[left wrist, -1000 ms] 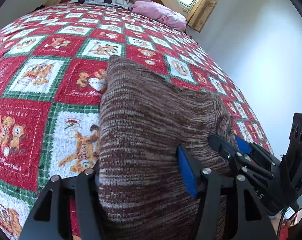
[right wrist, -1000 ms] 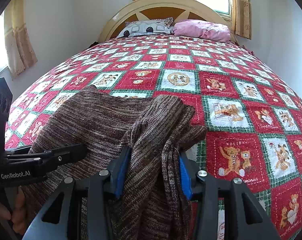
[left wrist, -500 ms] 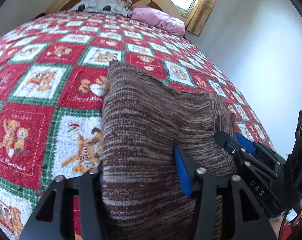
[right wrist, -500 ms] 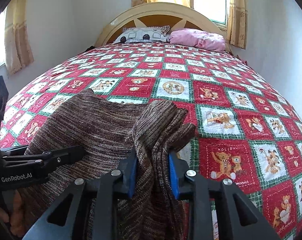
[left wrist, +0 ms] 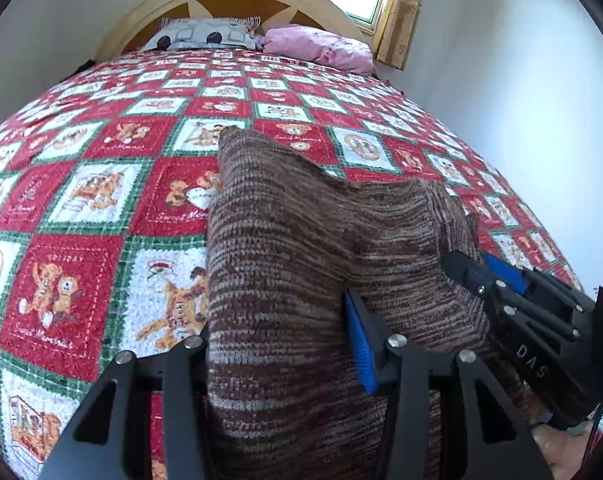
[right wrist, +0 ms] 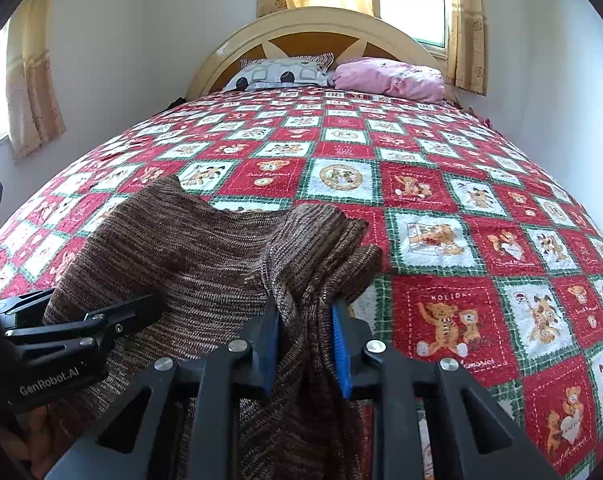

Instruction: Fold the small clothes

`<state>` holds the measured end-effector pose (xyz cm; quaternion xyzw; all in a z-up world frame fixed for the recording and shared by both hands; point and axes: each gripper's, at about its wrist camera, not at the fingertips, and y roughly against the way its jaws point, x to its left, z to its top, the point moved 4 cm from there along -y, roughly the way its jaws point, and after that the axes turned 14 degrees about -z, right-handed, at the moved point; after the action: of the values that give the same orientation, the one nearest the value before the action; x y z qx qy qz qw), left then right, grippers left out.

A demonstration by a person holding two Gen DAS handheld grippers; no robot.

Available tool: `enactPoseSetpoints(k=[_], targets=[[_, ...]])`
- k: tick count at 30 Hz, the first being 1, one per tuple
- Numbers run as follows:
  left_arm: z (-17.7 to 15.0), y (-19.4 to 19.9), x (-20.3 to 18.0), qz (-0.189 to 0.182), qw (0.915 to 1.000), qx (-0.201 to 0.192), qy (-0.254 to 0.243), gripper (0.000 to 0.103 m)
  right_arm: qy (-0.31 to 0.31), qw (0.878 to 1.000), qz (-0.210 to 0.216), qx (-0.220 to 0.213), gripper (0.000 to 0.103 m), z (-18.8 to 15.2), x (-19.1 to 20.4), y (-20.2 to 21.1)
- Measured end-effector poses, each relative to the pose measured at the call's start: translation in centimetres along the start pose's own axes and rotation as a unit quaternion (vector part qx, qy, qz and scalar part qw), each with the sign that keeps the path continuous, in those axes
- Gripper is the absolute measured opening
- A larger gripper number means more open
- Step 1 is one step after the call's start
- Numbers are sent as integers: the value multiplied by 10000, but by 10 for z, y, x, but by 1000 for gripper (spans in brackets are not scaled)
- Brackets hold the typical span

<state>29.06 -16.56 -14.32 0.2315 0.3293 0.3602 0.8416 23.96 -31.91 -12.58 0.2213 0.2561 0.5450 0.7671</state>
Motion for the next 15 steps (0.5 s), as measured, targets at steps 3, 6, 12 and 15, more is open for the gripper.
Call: enactPoseSetpoints(k=[3,6,12,15], targets=[[1,-2,1,-10,10000,40,32,50,-122,9996,175,156,24,-1,-4,-5],[0,-1,1,0,10000,37,28,50,-324,9986,336,264,27,-2,-10,-9],[1,-2,2,4,10000,50,60,51,-523,9964,434,512,50,-2,-15,-19],[2,-3,3,7,9999,66,94,52,-955,9866,944,924,66,-1,-26,-35]])
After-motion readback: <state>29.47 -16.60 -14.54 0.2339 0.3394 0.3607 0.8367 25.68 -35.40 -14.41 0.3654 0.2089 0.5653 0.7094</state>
